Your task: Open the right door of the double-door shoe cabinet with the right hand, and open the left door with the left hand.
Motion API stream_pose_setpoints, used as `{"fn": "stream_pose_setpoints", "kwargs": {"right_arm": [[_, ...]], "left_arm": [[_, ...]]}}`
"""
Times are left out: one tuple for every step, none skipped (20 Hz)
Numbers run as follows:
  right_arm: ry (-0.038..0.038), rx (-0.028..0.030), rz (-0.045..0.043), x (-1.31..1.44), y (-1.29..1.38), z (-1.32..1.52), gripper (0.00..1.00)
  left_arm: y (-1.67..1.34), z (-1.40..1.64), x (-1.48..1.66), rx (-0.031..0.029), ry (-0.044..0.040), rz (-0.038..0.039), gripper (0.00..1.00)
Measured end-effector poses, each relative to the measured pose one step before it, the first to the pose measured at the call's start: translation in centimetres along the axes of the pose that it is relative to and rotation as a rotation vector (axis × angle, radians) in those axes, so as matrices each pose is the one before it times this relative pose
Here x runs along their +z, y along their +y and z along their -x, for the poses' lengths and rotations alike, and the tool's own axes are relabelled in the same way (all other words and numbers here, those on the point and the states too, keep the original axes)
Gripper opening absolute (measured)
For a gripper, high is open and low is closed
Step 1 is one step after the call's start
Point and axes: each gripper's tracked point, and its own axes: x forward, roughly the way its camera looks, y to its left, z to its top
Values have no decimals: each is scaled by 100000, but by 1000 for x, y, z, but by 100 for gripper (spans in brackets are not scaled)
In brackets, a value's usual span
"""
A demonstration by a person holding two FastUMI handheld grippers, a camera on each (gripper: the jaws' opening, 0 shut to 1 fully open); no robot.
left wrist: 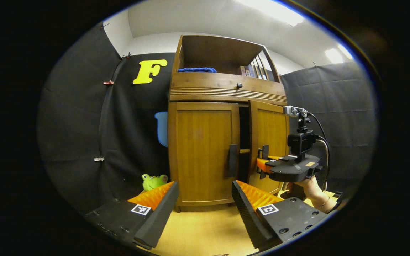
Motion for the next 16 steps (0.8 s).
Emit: {"fn": "stream_pose_setpoints", "kwargs": {"right_arm": [[193,908,-12,82,-196,681,17],[237,833,173,49,-235,659,21],[208,827,272,176,-96,571,21],[65,707,85,176,-216,658,17],[24,472,-121,-73,-163,673,17],[-53,386,-81,9,-189,557,17],[-21,261,186,66,-164,486,21],[-94,153,141,-7,-218,533,16],[39,129,135,-19,-238,491,16],[80,292,92,18,-206,510,17],[276,235,-216,-44,-228,478,16],[182,212,-293,15,-259,476,25],[124,61,-78,5,-279,454,25],[51,-146,80,-12,-322,558,20],[-69,-272,167,32,-333,460,20],[17,-298,244,45,-358,518,20]], "left_arm": [[-778,-228,228,-1563,-500,385,93],[-781,-154,116,-1686,-403,258,93],[-758,-187,138,-1444,-314,55,93],[-628,-178,-144,-1444,-227,13,92],[-746,-243,26,-1575,58,-46,93],[-697,-263,-43,-1367,79,-95,93],[-596,-207,-5,-1189,65,-178,92],[-493,-221,-82,-1165,25,-198,93],[-460,-165,-6,-1110,-41,-127,93],[-498,-262,-19,-1077,-205,72,93],[-489,-318,29,-1128,-134,321,93],[-444,-188,-56,-1136,-154,416,93],[-408,-220,56,-1081,-368,419,93],[-330,-203,5,-1092,-383,436,93],[-477,-368,138,-1075,-356,471,93],[-437,-192,-125,-1148,-343,380,93]]}}
